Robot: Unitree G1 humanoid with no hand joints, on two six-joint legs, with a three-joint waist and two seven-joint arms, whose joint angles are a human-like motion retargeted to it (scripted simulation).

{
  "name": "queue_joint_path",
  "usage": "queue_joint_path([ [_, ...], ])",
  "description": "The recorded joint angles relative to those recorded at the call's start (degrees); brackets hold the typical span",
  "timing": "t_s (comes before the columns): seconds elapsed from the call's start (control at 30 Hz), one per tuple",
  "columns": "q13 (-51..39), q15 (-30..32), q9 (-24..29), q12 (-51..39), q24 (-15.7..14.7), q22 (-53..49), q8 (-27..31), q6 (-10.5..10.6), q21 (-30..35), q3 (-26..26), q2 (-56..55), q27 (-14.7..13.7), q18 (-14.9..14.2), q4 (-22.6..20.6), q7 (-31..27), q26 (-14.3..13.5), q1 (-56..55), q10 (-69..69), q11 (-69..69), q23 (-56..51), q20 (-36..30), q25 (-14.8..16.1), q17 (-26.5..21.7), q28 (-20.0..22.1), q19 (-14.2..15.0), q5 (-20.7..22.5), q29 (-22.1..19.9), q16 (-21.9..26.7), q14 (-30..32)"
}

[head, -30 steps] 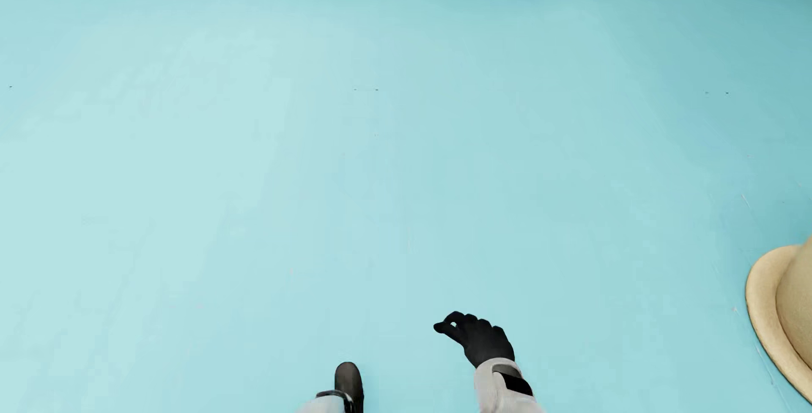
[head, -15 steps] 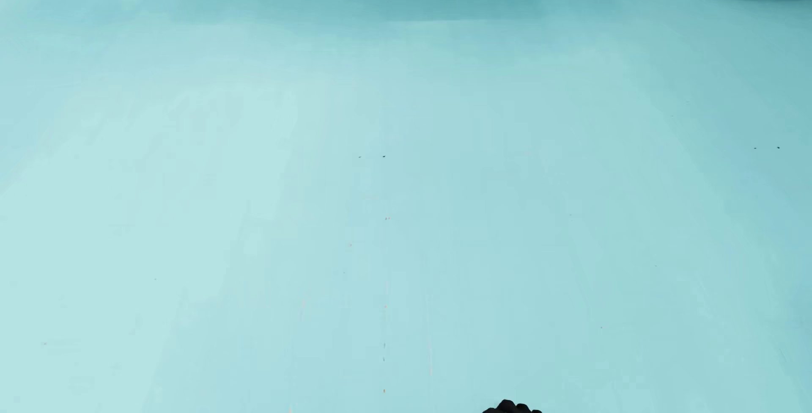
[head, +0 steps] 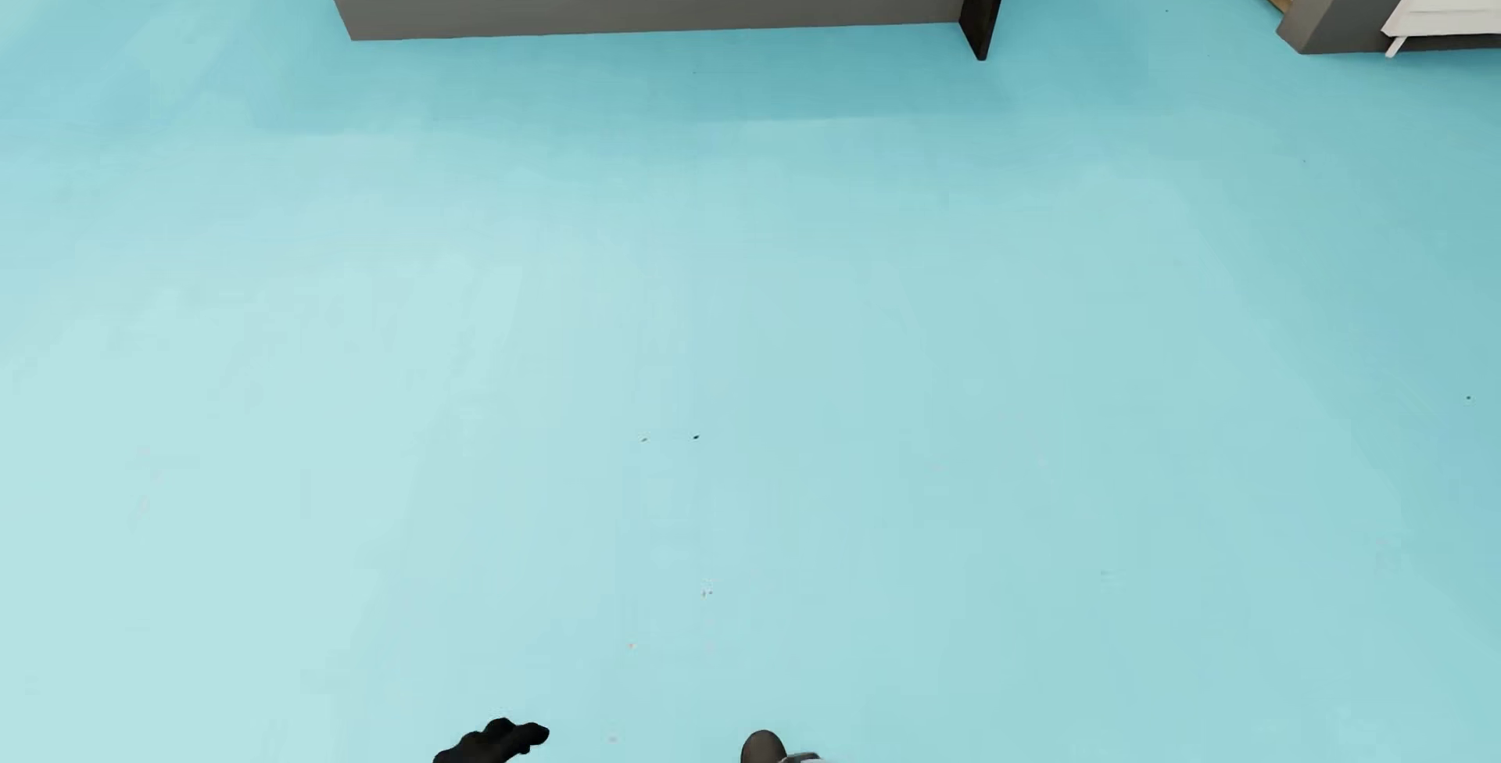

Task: Walk to the counter

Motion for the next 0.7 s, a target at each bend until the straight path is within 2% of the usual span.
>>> queue_joint_path([
  [0.03,-0.91,-2.07,0.07,1.30,-0.96,1.43,-1.03,1.05,-0.66,0.00,1.91,0.18,-3.09,2.27,-0.27,0.42,-3.77,9.11,0.59,0.83,0.80,-0.11,1.03,-1.46,-0.56,1.29,-0.03,0.11,7.26],
  [0.1,-3.14,-5.81,0.47,2.79,-0.84,2.85,-3.29,3.12,-0.64,0.13,5.95,-0.94,-11.99,7.89,-0.72,-0.93,-13.89,27.10,0.36,0.56,-1.08,-0.93,2.45,-6.07,-0.94,3.53,-0.21,2.03,20.97],
  [0.13,-4.72,-7.45,0.73,3.60,0.10,2.15,-3.88,4.13,-0.51,0.39,8.12,-1.92,-12.46,9.84,-1.02,-2.87,-19.07,33.24,-0.09,0.13,-3.22,-1.42,2.88,-8.16,-1.30,4.59,-0.26,3.90,21.71],
  [0.17,-6.12,-9.14,1.04,4.73,1.01,0.30,-4.23,5.00,-0.08,0.74,9.96,-3.23,-12.68,11.16,-1.42,-4.11,-24.10,37.43,0.05,-0.16,-4.73,-1.70,3.04,-9.18,-1.66,5.76,-0.46,5.36,17.57],
  [0.23,-10.81,-12.69,1.47,8.00,-0.12,-4.40,-3.76,6.22,1.54,1.69,14.09,-4.02,-9.70,13.75,-1.32,-4.48,-32.31,38.25,0.31,0.19,-3.25,-2.78,3.55,-8.17,-2.21,7.81,-0.12,5.94,8.11],
  [0.33,-17.74,-17.68,1.63,11.25,-5.08,-8.42,-1.56,6.79,4.95,3.36,20.10,-5.08,-4.70,14.89,-1.35,-3.63,-40.12,22.13,0.43,0.40,2.85,-4.64,3.53,-3.87,-2.80,9.26,0.32,3.65,-1.83],
  [0.4,-20.63,-19.84,1.33,10.84,-4.80,-7.59,0.02,6.67,6.47,4.31,24.49,-6.20,-3.36,14.68,0.07,-2.88,-41.69,3.91,-1.55,-0.80,3.21,-4.09,3.72,-3.24,-2.91,9.38,0.26,3.18,-1.50],
  [0.47,-22.25,-20.94,0.77,9.82,-2.99,-6.05,1.39,6.36,8.25,4.94,29.17,-7.36,-5.79,13.44,1.68,-2.55,-40.65,-16.61,-4.75,-2.29,2.62,-2.90,3.91,-5.19,-2.78,9.21,0.33,3.26,0.66],
  [0.53,-22.56,-22.56,0.32,9.35,-2.21,-5.42,2.26,5.92,9.89,5.42,33.19,-7.95,-10.35,12.31,0.27,-2.36,-42.00,-23.28,-5.65,-3.23,3.69,-1.68,4.35,-6.41,-2.46,9.28,0.12,3.17,0.11],
  [0.57,-22.13,-23.23,0.03,9.22,-2.12,-5.22,2.53,5.71,10.25,5.65,34.89,-7.79,-9.59,11.43,-1.11,-2.37,-42.13,-22.14,-5.54,-3.23,4.39,-1.04,4.51,-6.20,-2.24,9.04,0.03,2.80,1.64],
  [0.63,-20.27,-21.96,-0.60,9.23,-1.86,-4.31,3.16,4.86,10.13,6.08,38.70,-6.17,-4.42,9.18,-2.15,-2.07,-43.09,-14.30,-4.26,-1.51,5.76,-0.36,4.68,-5.11,-1.62,7.54,-0.28,1.41,8.11],
  [0.67,-18.78,-19.43,-0.90,9.19,-1.68,-3.45,3.28,4.11,9.57,6.31,39.93,-4.58,-3.21,8.15,-1.76,-1.71,-42.57,-10.69,-2.23,0.14,6.46,-0.40,4.78,-4.75,-0.53,6.43,-0.71,0.64,9.31],
  [0.7,-17.09,-15.80,-1.08,9.00,-1.58,-2.43,3.36,3.18,8.71,6.58,40.19,-2.78,-0.66,6.73,-1.26,-1.33,-41.90,-7.65,1.15,2.06,7.24,-0.43,4.84,-4.61,0.50,5.07,-1.06,-0.19,7.80],
])
